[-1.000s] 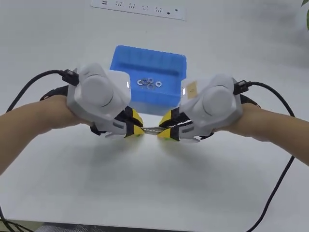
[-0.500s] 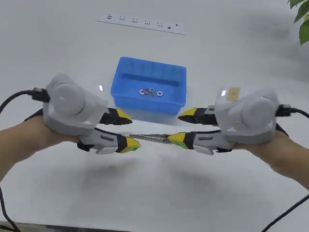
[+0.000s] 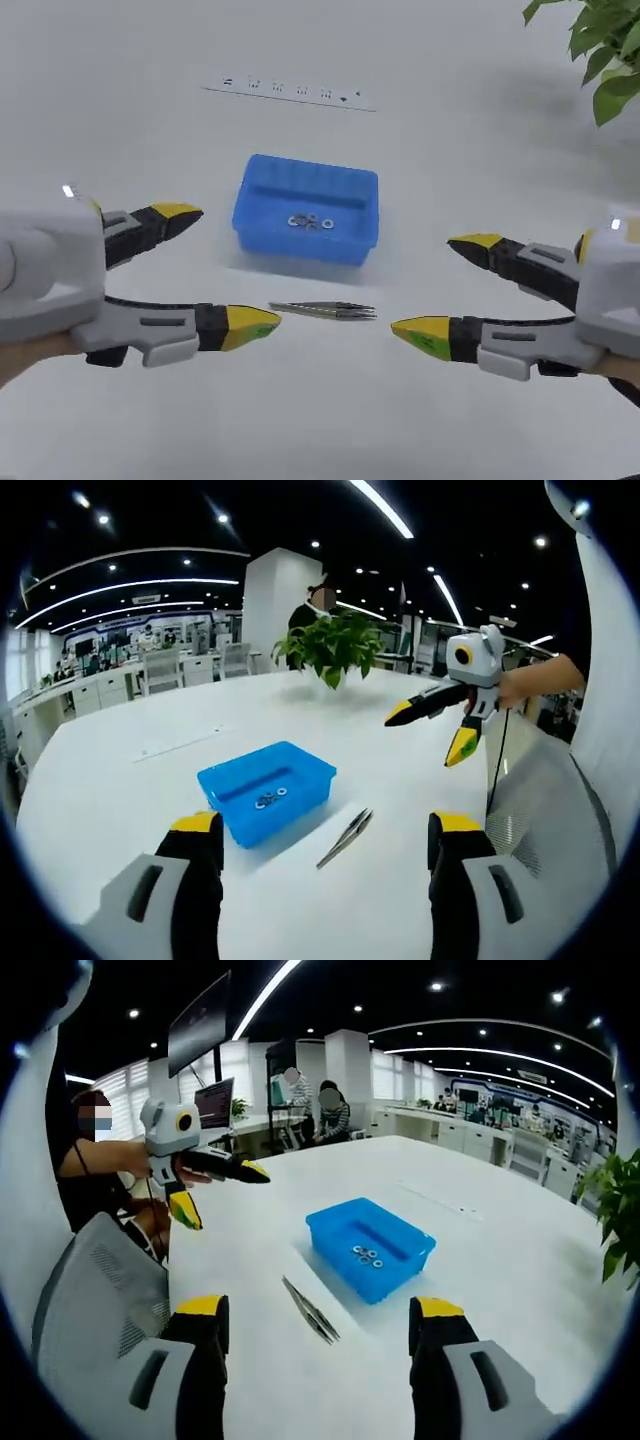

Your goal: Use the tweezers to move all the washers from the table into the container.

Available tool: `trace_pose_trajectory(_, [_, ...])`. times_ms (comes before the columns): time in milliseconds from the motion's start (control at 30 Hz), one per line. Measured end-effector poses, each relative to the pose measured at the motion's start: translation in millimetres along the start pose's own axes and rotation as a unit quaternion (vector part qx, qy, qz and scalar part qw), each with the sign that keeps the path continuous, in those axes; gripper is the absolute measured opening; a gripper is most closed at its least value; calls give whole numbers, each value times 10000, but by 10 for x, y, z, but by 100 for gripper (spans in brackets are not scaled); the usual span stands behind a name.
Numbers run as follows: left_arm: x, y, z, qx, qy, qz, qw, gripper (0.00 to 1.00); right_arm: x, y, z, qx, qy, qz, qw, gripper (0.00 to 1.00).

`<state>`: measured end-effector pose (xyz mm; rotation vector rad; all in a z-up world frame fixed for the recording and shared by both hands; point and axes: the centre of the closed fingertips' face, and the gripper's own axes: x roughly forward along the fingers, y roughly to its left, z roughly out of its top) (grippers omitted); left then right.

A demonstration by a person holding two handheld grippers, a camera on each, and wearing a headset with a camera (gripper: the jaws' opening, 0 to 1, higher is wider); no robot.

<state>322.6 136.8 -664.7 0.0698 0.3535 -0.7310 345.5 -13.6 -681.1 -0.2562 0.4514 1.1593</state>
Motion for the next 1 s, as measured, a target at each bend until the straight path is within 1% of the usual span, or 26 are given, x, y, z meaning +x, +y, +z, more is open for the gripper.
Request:
trace_pose_trajectory(33, [-42,-22,52,-1,-76,32,10000,95,-13,22,8,-44,8,-12,10000,81])
trace_pose_trajectory(67, [-69,-34,78,-16,-104,55,9999,99,-24,28,4,-102,39,-40,9999,85])
trace_pose_trajectory(100, [-105,-61,100,-26,-105,51,9999,99,-46,45,-4,-175,117,-93,9997,89])
trace_pose_trajectory(133, [-130,-79,115,-23,-113,55,9999,100,-59,66,-13,-228,163,-67,9996,95])
trace_pose_trajectory(167, [-153,-99,130,-12,-122,60,9999,100,-70,80,-26,-280,220,-42,9994,99])
trace_pose_trajectory(233, [-198,-162,160,-30,-110,42,9999,100,-98,76,-21,-370,264,-95,9989,100])
trace_pose_trajectory(267, [-216,-218,168,64,-76,-14,9999,100,-117,72,-16,-381,286,-116,9988,100])
trace_pose_trajectory(300, [-220,-238,170,112,-49,-15,9999,100,-121,49,-10,-394,270,-145,9988,100])
trace_pose_trajectory(367, [-227,-270,186,140,-70,-13,9999,100,-138,13,14,-422,262,-257,9984,100])
trace_pose_trajectory(433, [-232,-277,196,110,-86,-2,9999,100,-146,12,25,-428,262,-266,9984,100])
trace_pose_trajectory(467, [-249,-273,216,62,-153,22,9999,100,-162,-6,54,-411,202,-351,9983,100])
trace_pose_trajectory(533, [-277,-254,251,1,-234,89,9997,100,-192,12,107,-384,85,-347,9986,100])
trace_pose_trajectory(567, [-295,-244,273,-15,-282,126,9995,100,-216,25,147,-384,42,-388,9985,100])
trace_pose_trajectory(667, [-334,-211,306,-67,-356,224,9991,100,-275,4,188,-379,-56,-492,9981,100])
trace_pose_trajectory(800, [-373,-207,366,-153,-481,267,9984,100,-347,-12,231,-226,-242,-658,9973,100])
trace_pose_trajectory(867, [-390,-213,403,-182,-562,293,9978,100,-363,-1,248,-136,-325,-701,9969,100])
trace_pose_trajectory(933, [-404,-212,424,-205,-600,320,9975,100,-375,17,249,-77,-379,-720,9967,100])
trace_pose_trajectory(1000, [-413,-210,411,-238,-532,342,9977,100,-384,44,252,15,-435,-777,9960,100])
